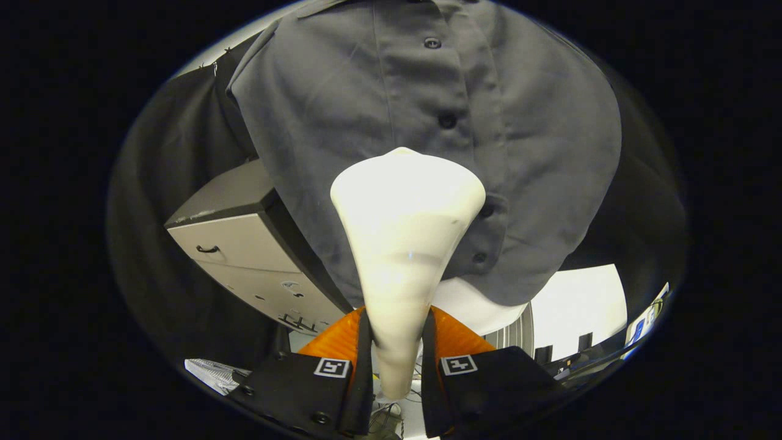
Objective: Iron the clothes twice with a garment steamer, once on the left side and once on the right side.
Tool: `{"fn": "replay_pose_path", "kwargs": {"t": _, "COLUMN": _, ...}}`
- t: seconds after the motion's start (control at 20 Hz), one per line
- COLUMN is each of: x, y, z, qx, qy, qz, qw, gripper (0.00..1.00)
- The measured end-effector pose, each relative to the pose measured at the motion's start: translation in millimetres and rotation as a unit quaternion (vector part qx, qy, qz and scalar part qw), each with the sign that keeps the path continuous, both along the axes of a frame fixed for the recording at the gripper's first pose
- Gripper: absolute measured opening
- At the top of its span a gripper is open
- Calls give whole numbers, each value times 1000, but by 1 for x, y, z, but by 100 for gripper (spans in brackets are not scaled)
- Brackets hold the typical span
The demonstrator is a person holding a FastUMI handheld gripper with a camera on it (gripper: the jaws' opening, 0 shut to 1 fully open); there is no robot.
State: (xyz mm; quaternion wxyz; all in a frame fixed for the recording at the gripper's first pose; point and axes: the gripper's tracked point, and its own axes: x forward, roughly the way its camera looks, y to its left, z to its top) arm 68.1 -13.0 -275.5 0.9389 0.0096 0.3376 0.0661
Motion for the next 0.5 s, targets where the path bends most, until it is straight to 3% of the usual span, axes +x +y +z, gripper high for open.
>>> {"fn": "replay_pose_path", "kwargs": {"t": 0.5, "x": 19, "y": -44, "z": 148, "qx": -29, "qy": -102, "qz": -23, "qw": 994, "gripper": 40}}
